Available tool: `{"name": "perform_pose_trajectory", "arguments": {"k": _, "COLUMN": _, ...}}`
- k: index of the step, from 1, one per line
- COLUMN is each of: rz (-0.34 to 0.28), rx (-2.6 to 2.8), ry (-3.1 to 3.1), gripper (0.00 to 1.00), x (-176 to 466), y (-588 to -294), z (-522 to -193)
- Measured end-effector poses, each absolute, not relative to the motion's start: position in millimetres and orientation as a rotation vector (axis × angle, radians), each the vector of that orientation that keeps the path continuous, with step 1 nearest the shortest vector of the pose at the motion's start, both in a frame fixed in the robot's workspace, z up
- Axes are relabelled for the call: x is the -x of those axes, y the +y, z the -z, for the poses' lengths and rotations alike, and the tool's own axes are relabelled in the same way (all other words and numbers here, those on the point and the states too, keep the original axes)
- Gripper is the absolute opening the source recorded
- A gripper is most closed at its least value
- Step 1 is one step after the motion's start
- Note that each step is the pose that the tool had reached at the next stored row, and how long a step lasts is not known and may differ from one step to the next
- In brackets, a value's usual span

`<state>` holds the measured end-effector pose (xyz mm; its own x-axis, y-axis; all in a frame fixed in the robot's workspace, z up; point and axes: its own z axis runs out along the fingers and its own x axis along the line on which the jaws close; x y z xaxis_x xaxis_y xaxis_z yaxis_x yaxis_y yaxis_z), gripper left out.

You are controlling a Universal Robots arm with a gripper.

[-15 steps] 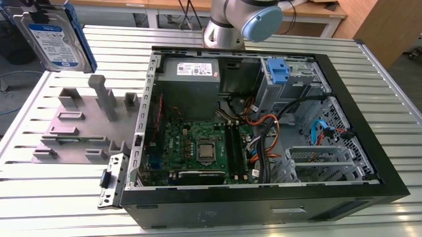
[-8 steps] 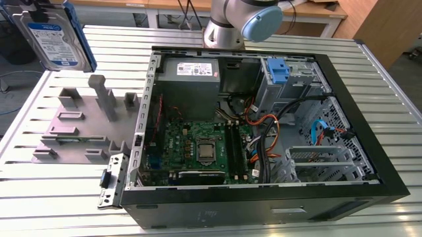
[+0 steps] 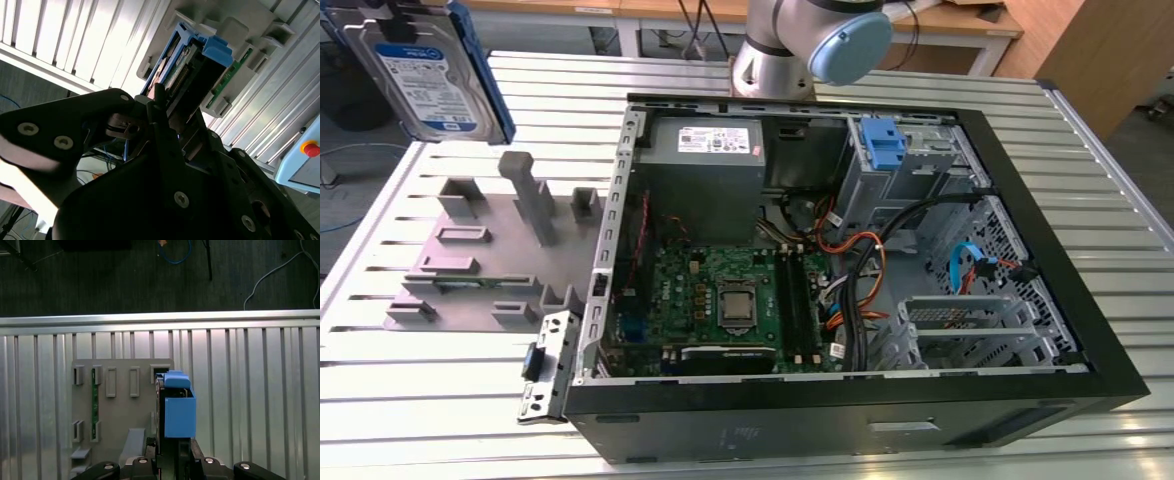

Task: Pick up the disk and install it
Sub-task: 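Pick up the disk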

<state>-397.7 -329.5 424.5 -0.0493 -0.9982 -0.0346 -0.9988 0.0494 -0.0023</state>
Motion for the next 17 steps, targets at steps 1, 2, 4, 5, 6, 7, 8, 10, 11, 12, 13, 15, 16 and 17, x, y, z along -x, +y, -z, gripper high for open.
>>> {"name": "perform_pose_trajectory", "arguments": {"k": 1, "rz": -0.035, "rx": 2.148, "ry": 2.256, "gripper": 0.35, "x": 397.7, "y": -329.5, "z": -424.9}}
{"name": "perform_pose_trajectory", "arguments": {"k": 2, "rz": -0.035, "rx": 2.148, "ry": 2.256, "gripper": 0.35, "x": 397.7, "y": -329.5, "z": -425.2}}
{"name": "perform_pose_trajectory", "arguments": {"k": 4, "rz": -0.035, "rx": 2.148, "ry": 2.256, "gripper": 0.35, "x": 397.7, "y": -329.4, "z": -425.9}}
{"name": "perform_pose_trajectory", "arguments": {"k": 5, "rz": -0.035, "rx": 2.148, "ry": 2.256, "gripper": 0.35, "x": 397.7, "y": -329.4, "z": -426.3}}
{"name": "perform_pose_trajectory", "arguments": {"k": 6, "rz": -0.035, "rx": 2.148, "ry": 2.256, "gripper": 0.35, "x": 397.7, "y": -329.3, "z": -426.7}}
{"name": "perform_pose_trajectory", "arguments": {"k": 7, "rz": -0.035, "rx": 2.148, "ry": 2.256, "gripper": 0.35, "x": 397.7, "y": -329.3, "z": -427.0}}
{"name": "perform_pose_trajectory", "arguments": {"k": 8, "rz": -0.035, "rx": 2.147, "ry": 2.256, "gripper": 0.35, "x": 397.7, "y": -329.3, "z": -427.3}}
{"name": "perform_pose_trajectory", "arguments": {"k": 10, "rz": -0.035, "rx": 2.148, "ry": 2.256, "gripper": 0.35, "x": 397.7, "y": -329.2, "z": -428.1}}
{"name": "perform_pose_trajectory", "arguments": {"k": 11, "rz": -0.035, "rx": 2.148, "ry": 2.256, "gripper": 0.35, "x": 397.7, "y": -329.2, "z": -428.4}}
{"name": "perform_pose_trajectory", "arguments": {"k": 12, "rz": -0.035, "rx": 2.148, "ry": 2.256, "gripper": 0.35, "x": 397.7, "y": -329.1, "z": -428.7}}
{"name": "perform_pose_trajectory", "arguments": {"k": 13, "rz": -0.035, "rx": 2.147, "ry": 2.256, "gripper": 0.35, "x": 397.7, "y": -329.1, "z": -429.1}}
{"name": "perform_pose_trajectory", "arguments": {"k": 15, "rz": -0.035, "rx": 2.148, "ry": 2.256, "gripper": 0.35, "x": 397.7, "y": -329.1, "z": -429.9}}
{"name": "perform_pose_trajectory", "arguments": {"k": 16, "rz": -0.035, "rx": 2.148, "ry": 2.256, "gripper": 0.35, "x": 397.7, "y": -329.0, "z": -430.3}}
{"name": "perform_pose_trajectory", "arguments": {"k": 17, "rz": -0.035, "rx": 2.148, "ry": 2.256, "gripper": 0.35, "x": 397.7, "y": -329.0, "z": -430.6}}
